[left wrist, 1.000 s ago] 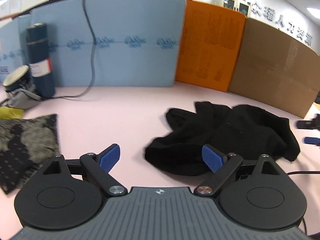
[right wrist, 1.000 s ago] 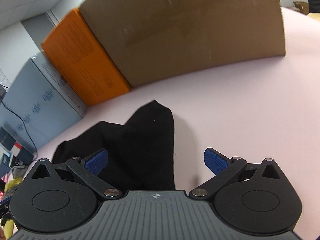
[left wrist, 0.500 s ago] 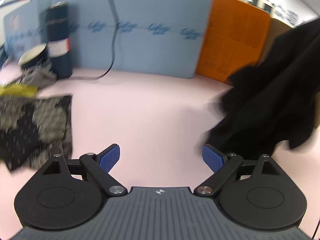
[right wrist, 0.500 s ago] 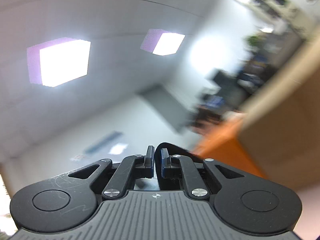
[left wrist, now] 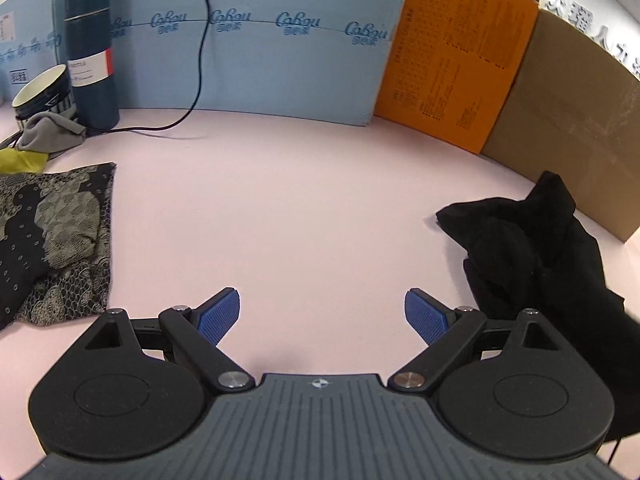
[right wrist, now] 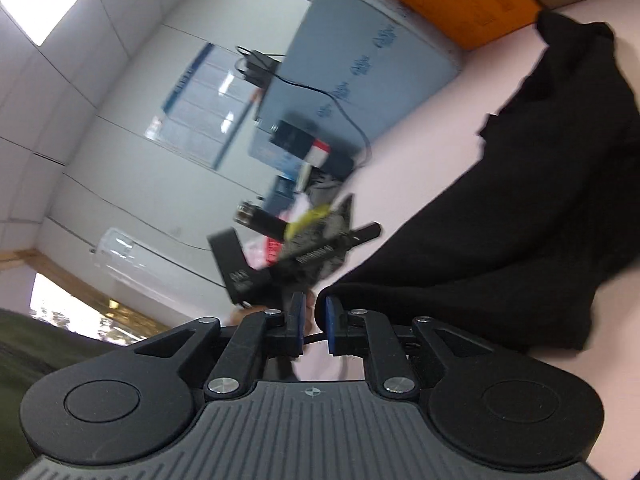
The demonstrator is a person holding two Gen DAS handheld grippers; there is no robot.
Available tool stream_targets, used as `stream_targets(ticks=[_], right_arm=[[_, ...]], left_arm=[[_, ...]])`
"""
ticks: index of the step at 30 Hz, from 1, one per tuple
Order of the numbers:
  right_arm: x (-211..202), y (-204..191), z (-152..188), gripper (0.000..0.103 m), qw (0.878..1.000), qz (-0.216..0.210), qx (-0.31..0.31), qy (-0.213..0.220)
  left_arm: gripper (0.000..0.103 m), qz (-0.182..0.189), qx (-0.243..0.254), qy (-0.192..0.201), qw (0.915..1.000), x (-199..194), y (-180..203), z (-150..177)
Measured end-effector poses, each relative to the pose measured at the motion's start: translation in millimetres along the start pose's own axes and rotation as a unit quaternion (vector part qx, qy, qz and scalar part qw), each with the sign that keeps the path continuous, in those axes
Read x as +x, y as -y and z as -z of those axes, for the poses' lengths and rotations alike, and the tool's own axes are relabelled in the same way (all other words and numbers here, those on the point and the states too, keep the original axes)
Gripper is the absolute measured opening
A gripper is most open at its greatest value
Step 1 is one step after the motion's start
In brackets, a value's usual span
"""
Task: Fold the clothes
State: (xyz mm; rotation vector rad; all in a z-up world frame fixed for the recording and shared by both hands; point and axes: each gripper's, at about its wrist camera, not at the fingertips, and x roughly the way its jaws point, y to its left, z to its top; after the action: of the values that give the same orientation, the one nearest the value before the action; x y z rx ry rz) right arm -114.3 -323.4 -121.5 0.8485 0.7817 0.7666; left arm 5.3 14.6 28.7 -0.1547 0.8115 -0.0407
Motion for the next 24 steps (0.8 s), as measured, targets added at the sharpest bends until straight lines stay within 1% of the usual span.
stream_targets(ticks=[1,2,3,4,5,7,8,9,11,12,13,14,15,16,17,18,19,20,21,22,23,24], right_arm=[[-4,-3,0,0.020,1.000,0.006,-0.004,0.003],[-7,-4,-4,0.039,1.000,0.014,-0.010,0.010],[-14,-10,-4,0.061,0.999,0.031,-0.019,0.023],[-27,-16,-3,0.069,0.997,0.053,-0.031,0.037],[-36,-17,-10,0.077,0.994,0.082,-0.043,0.052],[-36,-14,-27,0.083,0.984,0.150,-0.063,0.079],[-33,-12,-35,0.087,0.977,0.181,-0.072,0.089],[-29,-9,-44,0.088,0.971,0.205,-0.083,0.096],[-18,-4,-63,0.089,0.957,0.248,-0.104,0.109],[-9,-3,-75,0.091,0.954,0.255,-0.112,0.107],[2,-4,-86,0.093,0.952,0.262,-0.119,0.101],[16,-6,-97,0.098,0.951,0.266,-0.128,0.088],[35,-7,-107,0.100,0.950,0.270,-0.138,0.071],[55,-6,-114,0.100,0.948,0.277,-0.149,0.051],[76,-4,-120,0.100,0.945,0.283,-0.160,0.031],[104,3,-125,0.100,0.942,0.289,-0.172,0.004],[126,12,-129,0.100,0.934,0.305,-0.182,-0.026],[142,22,-129,0.100,0.923,0.333,-0.187,-0.049],[155,32,-128,0.099,0.911,0.358,-0.191,-0.069],[162,41,-127,0.096,0.903,0.376,-0.192,-0.077],[166,48,-125,0.090,0.898,0.387,-0.196,-0.077],[163,47,-123,0.057,0.901,0.376,-0.206,-0.064]], left_arm=[[0.089,0.003,0.003,-0.004,1.0000,3,2,-1],[0.089,0.007,0.006,-0.009,0.9999,5,5,-1],[0.089,0.014,0.008,-0.015,0.9998,9,9,-2],[0.090,0.029,0.010,-0.024,0.9993,13,14,-3],[0.091,0.050,0.010,-0.036,0.9980,19,21,-3],[0.094,0.094,0.011,-0.061,0.9936,31,35,-3],[0.094,0.116,0.011,-0.074,0.9905,37,42,-3],[0.095,0.131,0.015,-0.087,0.9874,44,50,-3],[0.098,0.147,0.031,-0.117,0.9817,57,71,0],[0.099,0.146,0.042,-0.124,0.9806,62,81,2],[0.102,0.135,0.056,-0.121,0.9818,64,92,5],[0.101,0.135,0.068,-0.119,0.9813,64,99,8],[0.100,0.150,0.078,-0.118,0.9785,62,102,11],[0.091,0.165,0.088,-0.117,0.9754,60,106,13],[0.077,0.179,0.098,-0.116,0.9720,59,109,16],[0.071,0.194,0.108,-0.115,0.9683,57,112,19],[0.064,0.208,0.118,-0.114,0.9642,55,116,22],[0.061,0.217,0.129,-0.113,0.9610,53,119,25],[0.061,0.217,0.137,-0.111,0.9602,51,119,27],[0.062,0.213,0.138,-0.108,0.9611,50,119,29],[0.063,0.211,0.136,-0.107,0.9622,49,117,30],[0.064,0.211,0.132,-0.105,0.9629,49,116,30]])
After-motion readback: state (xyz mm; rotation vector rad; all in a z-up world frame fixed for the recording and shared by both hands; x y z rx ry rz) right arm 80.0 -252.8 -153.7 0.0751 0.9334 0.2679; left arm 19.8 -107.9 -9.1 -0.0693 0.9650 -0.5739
